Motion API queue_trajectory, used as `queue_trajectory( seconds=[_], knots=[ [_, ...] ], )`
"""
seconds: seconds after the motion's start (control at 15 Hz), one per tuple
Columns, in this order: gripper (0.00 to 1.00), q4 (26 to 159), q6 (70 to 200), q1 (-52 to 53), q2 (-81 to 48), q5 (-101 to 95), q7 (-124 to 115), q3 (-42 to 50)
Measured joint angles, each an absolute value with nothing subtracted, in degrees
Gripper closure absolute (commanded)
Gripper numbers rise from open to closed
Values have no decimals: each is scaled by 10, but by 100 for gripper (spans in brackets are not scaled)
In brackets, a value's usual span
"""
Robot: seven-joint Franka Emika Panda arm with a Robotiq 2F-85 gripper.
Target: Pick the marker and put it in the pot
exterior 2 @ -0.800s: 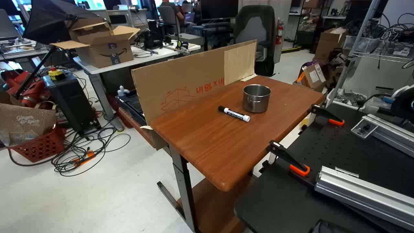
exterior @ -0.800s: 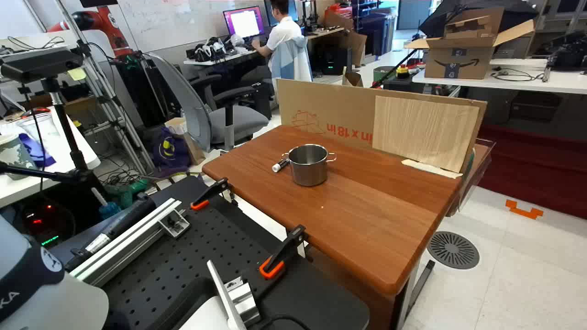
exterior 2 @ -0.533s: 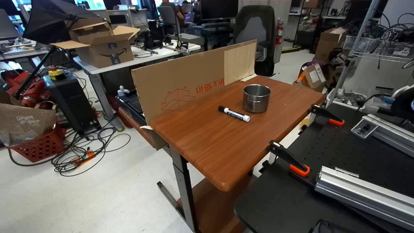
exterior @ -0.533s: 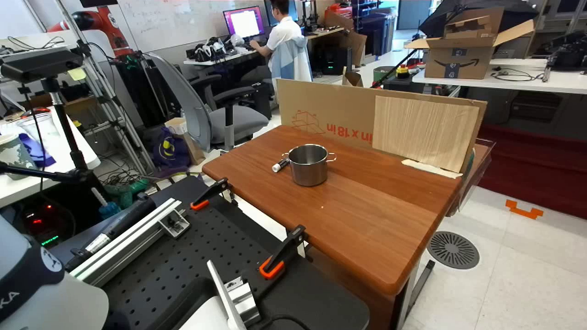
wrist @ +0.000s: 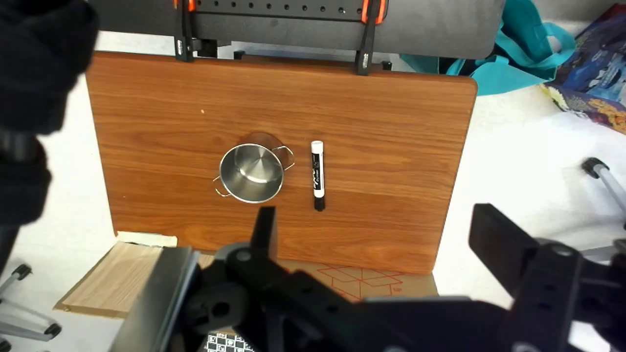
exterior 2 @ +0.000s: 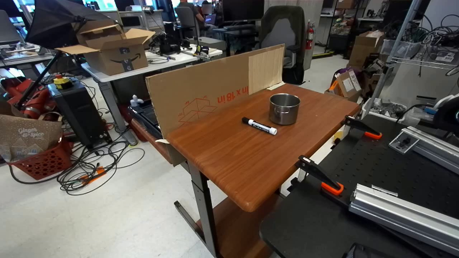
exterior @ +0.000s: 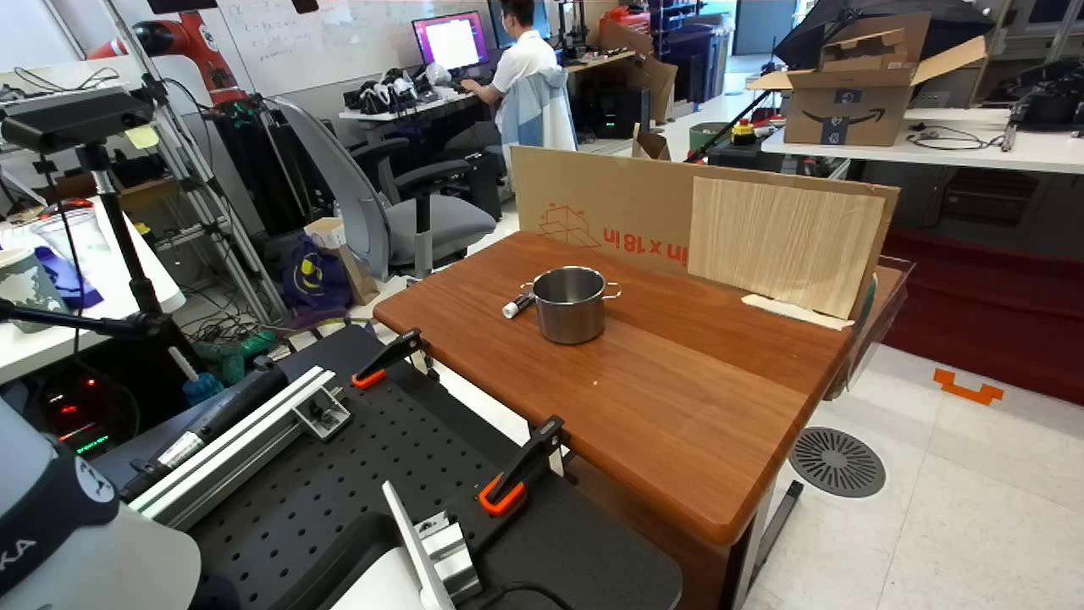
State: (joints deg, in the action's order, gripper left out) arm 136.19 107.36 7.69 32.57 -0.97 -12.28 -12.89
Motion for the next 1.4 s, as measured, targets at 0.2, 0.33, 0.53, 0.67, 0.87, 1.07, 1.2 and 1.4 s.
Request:
queue_trajectory(
  seconds=[0.2, 0.33, 0.53, 0.67, 0.87, 1.07, 1.2, 1.4],
  knots=[
    [0, 1393, 1126, 77, 314, -9, -99, -110],
    [0, 1412, 1162, 77, 307, -6, -80, -94],
    [0, 1435, 1219, 77, 291, 2, -48, -68],
    [0, 1444, 1257, 77, 274, 17, -23, -50],
    [0, 1447, 1307, 77, 238, 47, 15, -27],
    [0, 1444, 1352, 77, 193, 86, 56, -10],
    [0, 1439, 1368, 77, 161, 111, 82, -1],
    [0, 1422, 1378, 77, 111, 145, 113, 6]
  ],
)
